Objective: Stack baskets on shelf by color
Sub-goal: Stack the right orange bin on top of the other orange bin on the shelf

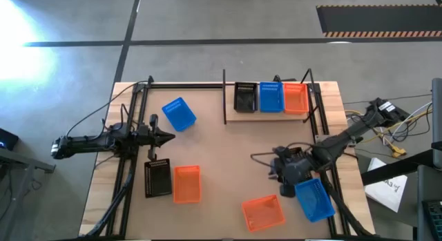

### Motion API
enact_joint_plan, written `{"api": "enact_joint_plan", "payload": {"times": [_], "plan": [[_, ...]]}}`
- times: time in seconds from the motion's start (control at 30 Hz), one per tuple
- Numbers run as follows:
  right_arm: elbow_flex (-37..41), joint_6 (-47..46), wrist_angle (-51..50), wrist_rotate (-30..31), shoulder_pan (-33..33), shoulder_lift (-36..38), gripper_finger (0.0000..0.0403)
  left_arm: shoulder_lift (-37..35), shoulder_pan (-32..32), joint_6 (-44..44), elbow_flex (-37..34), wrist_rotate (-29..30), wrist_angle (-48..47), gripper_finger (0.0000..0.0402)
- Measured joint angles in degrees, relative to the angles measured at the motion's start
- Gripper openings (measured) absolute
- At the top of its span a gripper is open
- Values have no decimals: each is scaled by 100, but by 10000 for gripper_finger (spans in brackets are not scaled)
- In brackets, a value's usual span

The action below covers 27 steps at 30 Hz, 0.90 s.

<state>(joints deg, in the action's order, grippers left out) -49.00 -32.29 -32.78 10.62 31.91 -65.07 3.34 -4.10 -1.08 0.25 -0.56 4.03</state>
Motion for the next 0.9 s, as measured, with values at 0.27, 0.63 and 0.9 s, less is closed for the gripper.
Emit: {"api": "enact_joint_plan", "payload": {"times": [0.27, 0.63, 0.9], "plan": [[1, -974, 324, 282, 491, -493, 106, 0, 2, 0, 0, -1, 1, 0], [-585, -1499, 2188, -158, 760, -1992, 195, -1, 2, 0, 0, -2, 2, 0], [-2656, -2688, 763, -144, 1050, -3778, 190, -1, 0, 0, 0, -2, 0, 0]]}}
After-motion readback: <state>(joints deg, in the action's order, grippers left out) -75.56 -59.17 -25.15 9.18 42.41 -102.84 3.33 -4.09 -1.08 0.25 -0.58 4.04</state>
